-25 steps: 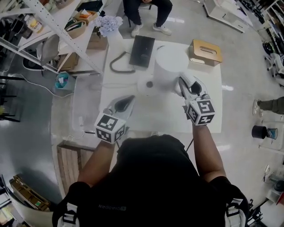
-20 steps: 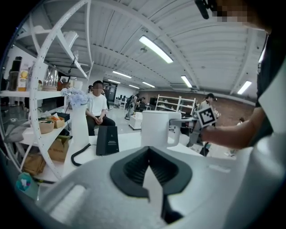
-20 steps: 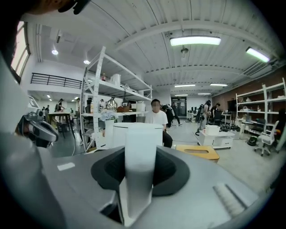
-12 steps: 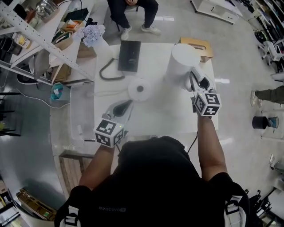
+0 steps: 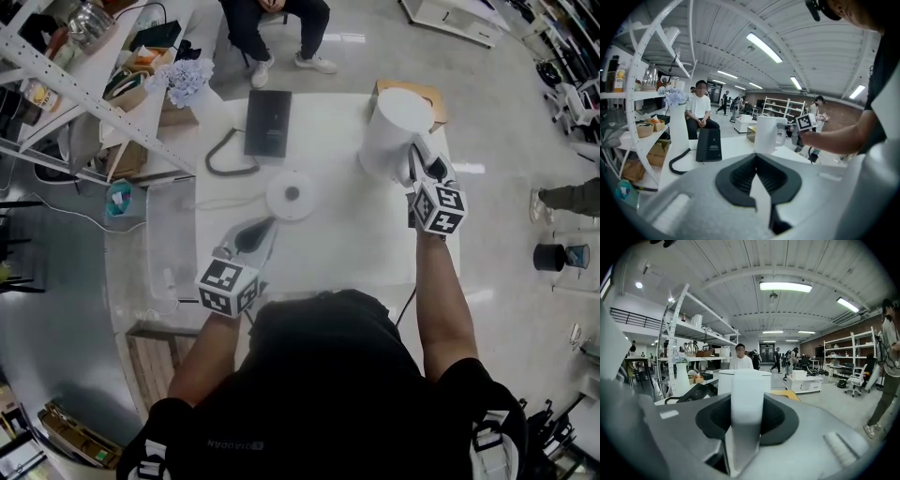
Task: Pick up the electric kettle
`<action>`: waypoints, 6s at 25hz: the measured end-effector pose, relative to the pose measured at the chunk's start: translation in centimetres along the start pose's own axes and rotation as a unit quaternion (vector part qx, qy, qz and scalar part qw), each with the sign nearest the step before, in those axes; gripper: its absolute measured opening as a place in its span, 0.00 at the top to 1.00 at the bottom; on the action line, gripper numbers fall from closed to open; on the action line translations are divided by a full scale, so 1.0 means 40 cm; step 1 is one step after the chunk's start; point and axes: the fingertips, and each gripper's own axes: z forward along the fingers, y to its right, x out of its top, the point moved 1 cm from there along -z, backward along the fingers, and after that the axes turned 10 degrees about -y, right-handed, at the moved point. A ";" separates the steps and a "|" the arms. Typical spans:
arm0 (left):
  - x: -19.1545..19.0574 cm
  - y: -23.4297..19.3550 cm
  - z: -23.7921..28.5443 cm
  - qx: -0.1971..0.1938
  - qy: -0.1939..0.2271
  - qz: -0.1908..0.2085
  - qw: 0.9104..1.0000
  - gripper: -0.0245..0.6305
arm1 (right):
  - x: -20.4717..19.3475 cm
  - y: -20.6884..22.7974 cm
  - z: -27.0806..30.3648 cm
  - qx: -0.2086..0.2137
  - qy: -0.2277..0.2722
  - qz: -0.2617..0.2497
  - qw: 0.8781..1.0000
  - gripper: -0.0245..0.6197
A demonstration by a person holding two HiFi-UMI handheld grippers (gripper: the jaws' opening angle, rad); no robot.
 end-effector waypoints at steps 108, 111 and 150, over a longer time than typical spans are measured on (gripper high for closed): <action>-0.135 0.087 -0.415 -0.072 0.071 0.054 0.993 0.96 | -0.107 -0.832 -0.551 0.193 -0.011 -0.014 0.981 0.95; -0.127 0.116 -0.407 -0.063 0.075 0.050 0.994 0.96 | -0.109 -0.814 -0.568 0.203 -0.012 -0.022 0.979 0.95; -0.136 0.421 -0.369 -0.001 0.082 0.036 0.996 0.96 | -0.198 -0.620 -0.768 0.270 -0.008 -0.030 0.962 0.95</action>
